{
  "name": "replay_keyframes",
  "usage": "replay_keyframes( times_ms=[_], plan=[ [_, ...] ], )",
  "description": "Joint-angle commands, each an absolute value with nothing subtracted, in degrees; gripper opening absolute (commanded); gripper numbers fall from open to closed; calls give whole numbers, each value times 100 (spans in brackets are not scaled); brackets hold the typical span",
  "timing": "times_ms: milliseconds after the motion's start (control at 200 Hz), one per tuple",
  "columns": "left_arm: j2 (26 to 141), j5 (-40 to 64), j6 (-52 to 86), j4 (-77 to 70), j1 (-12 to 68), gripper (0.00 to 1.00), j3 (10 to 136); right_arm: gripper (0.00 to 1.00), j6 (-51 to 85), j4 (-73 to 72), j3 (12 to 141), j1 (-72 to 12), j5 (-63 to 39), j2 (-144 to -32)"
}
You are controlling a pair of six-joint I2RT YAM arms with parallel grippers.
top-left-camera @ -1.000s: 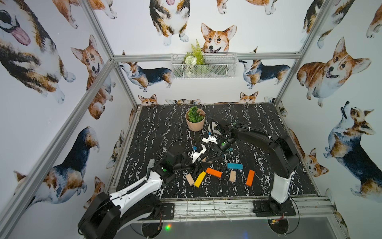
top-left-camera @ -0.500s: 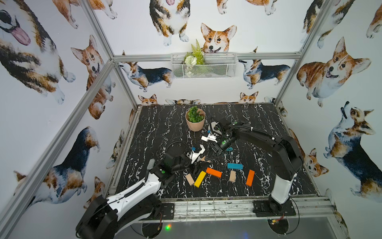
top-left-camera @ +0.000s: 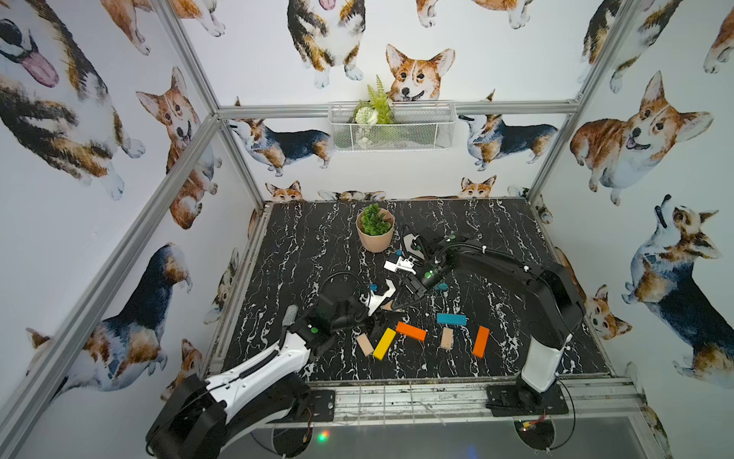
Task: Assemble a carrot with building blocks
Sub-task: Place the building block at the center of the board.
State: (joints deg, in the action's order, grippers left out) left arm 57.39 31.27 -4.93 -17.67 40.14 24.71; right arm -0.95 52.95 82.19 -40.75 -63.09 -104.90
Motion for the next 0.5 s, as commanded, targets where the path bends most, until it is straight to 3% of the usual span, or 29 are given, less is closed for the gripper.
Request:
replay_keyframes(
  times_ms=[0, 496],
  plan=[
    [5730, 3006, -510, -1846, 4002, 47, 2487, 0, -107, 5379, 8187, -4100, -6518, -10441],
    [5758, 3037, -510, -1829, 4012, 31, 2514, 0, -16, 5221, 8163, -4128, -6617, -10379]
  ],
)
